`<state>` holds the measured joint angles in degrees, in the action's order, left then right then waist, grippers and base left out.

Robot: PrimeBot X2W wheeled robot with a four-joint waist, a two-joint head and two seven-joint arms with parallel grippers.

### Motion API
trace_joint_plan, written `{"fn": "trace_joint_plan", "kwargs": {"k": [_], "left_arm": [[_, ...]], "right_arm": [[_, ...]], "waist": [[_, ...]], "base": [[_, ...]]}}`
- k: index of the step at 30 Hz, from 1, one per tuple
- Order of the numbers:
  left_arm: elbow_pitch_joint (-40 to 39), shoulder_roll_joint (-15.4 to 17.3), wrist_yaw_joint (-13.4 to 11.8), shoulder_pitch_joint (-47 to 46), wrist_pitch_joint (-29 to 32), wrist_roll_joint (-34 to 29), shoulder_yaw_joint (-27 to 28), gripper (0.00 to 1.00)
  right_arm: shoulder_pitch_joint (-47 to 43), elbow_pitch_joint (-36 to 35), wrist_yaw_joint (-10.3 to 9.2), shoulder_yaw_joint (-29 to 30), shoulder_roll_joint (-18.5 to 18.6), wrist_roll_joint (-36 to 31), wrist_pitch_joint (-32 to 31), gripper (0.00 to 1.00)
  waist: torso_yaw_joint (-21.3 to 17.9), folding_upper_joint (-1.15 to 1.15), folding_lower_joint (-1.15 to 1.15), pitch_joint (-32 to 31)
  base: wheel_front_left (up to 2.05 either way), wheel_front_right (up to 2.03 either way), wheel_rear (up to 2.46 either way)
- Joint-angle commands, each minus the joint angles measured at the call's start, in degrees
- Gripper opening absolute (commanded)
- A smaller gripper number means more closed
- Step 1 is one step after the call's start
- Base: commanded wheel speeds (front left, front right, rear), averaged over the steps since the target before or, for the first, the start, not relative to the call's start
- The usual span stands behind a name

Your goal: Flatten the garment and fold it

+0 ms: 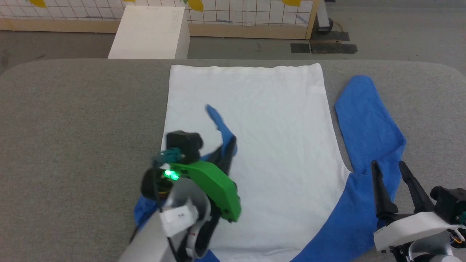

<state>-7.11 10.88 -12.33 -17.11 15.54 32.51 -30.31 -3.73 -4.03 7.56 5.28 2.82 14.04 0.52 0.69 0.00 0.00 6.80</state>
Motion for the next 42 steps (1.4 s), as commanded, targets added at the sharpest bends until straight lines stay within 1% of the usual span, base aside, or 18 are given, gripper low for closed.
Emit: {"fn": "trace_joint_plan", "kwargs": {"k": [1, 3, 5, 10, 11, 12, 13, 14, 17, 19, 22, 24, 26, 28, 32, 35, 38, 42], "left_arm": [[3.0, -1.4, 1.2, -0.5, -0.1, -0.4, -1.9, 0.00], [7.9, -3.4, 2.6, -0.9, -0.4, -0.7, -4.7, 0.00], [13.0, -4.5, 3.8, -1.6, -0.4, -1.5, -7.4, 0.00], [23.9, -6.0, 6.8, -2.7, -0.5, -2.9, -12.8, 0.00], [25.5, -6.3, 7.6, -2.7, -0.5, -2.9, -13.8, 0.11], [26.6, -6.5, 8.3, -2.7, -0.4, -2.7, -14.4, 0.42], [27.8, -6.6, 9.0, -2.6, -0.4, -2.4, -15.0, 0.85], [28.6, -6.8, 9.7, -2.6, -0.3, -2.0, -15.4, 1.00], [29.9, -7.1, 10.9, -2.1, -0.9, 0.3, -15.1, 1.00], [29.5, -7.3, 10.9, -1.8, -2.2, 1.6, -13.9, 1.00], [27.0, -6.9, 11.6, -1.0, -4.9, 3.7, -11.6, 1.00], [24.4, -5.7, 11.6, -0.5, -7.7, 4.5, -9.3, 1.00], [21.7, -4.0, 10.7, 0.2, -11.3, 4.7, -6.5, 1.00], [19.2, -2.0, 9.2, 1.2, -15.6, 4.6, -3.0, 1.00], [16.1, 2.4, 5.2, 3.5, -25.4, 2.9, 4.5, 1.00], [15.0, 4.7, 3.0, 4.8, -29.0, 1.3, 8.7, 1.00], [13.5, 5.4, 2.1, 5.6, -30.3, -0.5, 12.5, 1.00], [11.0, 4.1, 2.7, 5.6, -30.5, -3.5, 17.1, 1.00]], "right_arm": [[0.0, 0.2, -0.08, -0.4, 0.1, 0.2, -0.2, 1.00], [0.3, 0.3, -0.08, -0.7, 0.1, 0.4, -0.1, 1.00], [0.4, 0.5, -0.08, -1.2, 0.1, 0.7, 0.0, 1.00], [0.6, 1.3, -0.08, -1.7, 0.1, 1.3, 0.2, 1.00], [0.6, 1.4, -0.08, -1.5, 0.1, 1.2, 0.3, 1.00], [0.5, 1.5, -0.08, -1.4, 0.1, 1.2, 0.4, 1.00], [0.5, 1.7, -0.08, -1.2, 0.1, 1.2, 0.5, 1.00], [0.5, 1.8, -0.08, -1.1, 0.1, 1.1, 0.5, 1.00], [0.4, 1.9, -0.08, -0.8, 0.1, 1.2, 0.5, 1.00], [0.3, 1.8, -0.08, -0.6, 0.1, 1.3, 0.4, 1.00], [0.2, 1.6, -0.08, 0.0, 0.1, 1.3, 0.3, 1.00], [0.4, 1.4, -0.08, 0.6, 0.1, 1.2, 0.0, 1.00], [0.9, 1.2, -0.08, 1.5, 0.1, 0.7, -0.3, 1.00], [1.9, 1.0, -0.08, 2.7, 0.1, 0.1, -0.9, 1.00], [6.6, 2.9, -0.08, 6.5, 0.1, -2.1, -4.4, 1.00], [12.0, 5.8, -0.08, 9.5, 0.1, -4.0, -7.7, 1.00], [19.2, 10.2, -0.08, 12.3, 1.2, -4.9, -11.6, 1.00], [29.5, 18.1, -0.08, 15.2, 4.4, -5.0, -16.2, 1.00]], "waist": [[-0.6, 0.00, 0.00, 0.1], [-1.3, 0.00, 0.00, 0.3], [-2.1, 0.00, 0.00, 0.6], [-4.0, 0.00, 0.00, 1.2], [-4.2, 0.00, 0.00, 1.2], [-4.3, 0.00, 0.00, 1.3], [-4.5, 0.00, 0.00, 1.3], [-4.6, 0.00, 0.00, 1.4], [-4.8, 0.00, 0.00, 1.3], [-4.7, 0.00, 0.00, 1.2], [-4.0, 0.00, 0.00, 1.1], [-3.4, 0.00, 0.00, 1.1], [-2.7, 0.00, 0.00, 1.1], [-2.1, 0.00, 0.00, 1.4], [-1.0, 0.00, 0.00, 2.5], [-0.1, 0.00, 0.00, 4.0], [1.2, 0.00, 0.00, 6.6], [3.2, 0.00, 0.00, 11.1]], "base": [[0.00, 0.00, 0.00], [0.00, 0.00, 0.00], [0.00, 0.00, 0.00], [0.00, 0.00, 0.00], [0.00, 0.00, 0.00], [0.00, 0.00, 0.00], [0.00, 0.00, 0.00], [0.00, 0.00, 0.00], [0.00, 0.00, 0.00], [0.00, 0.00, 0.00], [0.00, 0.00, 0.00], [0.00, 0.00, 0.00], [0.00, 0.00, 0.00], [0.00, 0.00, 0.00], [0.00, 0.00, 0.00], [0.00, 0.00, 0.00], [0.00, 0.00, 0.00], [0.00, 0.00, 0.00]]}}
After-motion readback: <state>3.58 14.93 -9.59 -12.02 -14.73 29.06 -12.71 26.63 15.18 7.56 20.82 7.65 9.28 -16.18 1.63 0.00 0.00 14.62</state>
